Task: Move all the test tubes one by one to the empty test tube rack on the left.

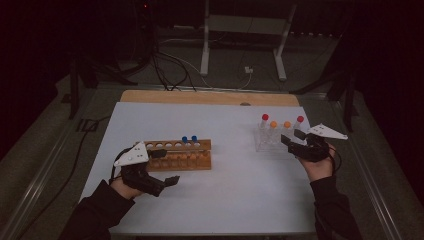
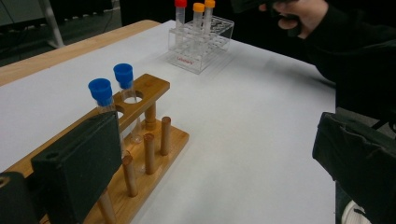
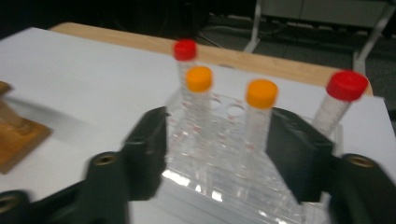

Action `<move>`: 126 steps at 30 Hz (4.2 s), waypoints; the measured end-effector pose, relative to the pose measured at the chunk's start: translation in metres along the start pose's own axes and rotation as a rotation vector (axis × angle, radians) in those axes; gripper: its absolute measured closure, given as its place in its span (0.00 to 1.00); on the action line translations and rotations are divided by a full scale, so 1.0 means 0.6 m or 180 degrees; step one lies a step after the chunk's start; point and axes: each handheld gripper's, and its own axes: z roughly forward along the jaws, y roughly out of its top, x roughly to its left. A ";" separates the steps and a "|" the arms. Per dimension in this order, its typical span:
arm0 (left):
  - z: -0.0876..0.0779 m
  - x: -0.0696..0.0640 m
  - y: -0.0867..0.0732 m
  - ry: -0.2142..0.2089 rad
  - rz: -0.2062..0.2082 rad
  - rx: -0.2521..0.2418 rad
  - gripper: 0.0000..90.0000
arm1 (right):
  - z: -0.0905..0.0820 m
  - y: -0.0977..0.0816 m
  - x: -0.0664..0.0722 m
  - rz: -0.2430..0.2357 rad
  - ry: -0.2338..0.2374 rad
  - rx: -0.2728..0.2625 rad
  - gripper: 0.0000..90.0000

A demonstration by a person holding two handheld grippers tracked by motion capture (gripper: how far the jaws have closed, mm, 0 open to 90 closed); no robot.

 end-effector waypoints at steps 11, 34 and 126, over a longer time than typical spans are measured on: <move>0.000 0.000 -0.002 0.0007 -0.0006 0.0005 0.03 | 0.052 -0.003 -0.025 0.0069 -0.0238 0.0292 0.65; 0.000 0.001 -0.002 0.0008 0.0008 0.0013 0.03 | 0.095 -0.001 -0.026 0.0091 -0.0418 0.0400 0.82; 0.091 -0.033 0.080 -0.0321 0.0217 0.0072 0.06 | -0.012 -0.001 0.296 -0.0923 0.1254 0.0378 0.83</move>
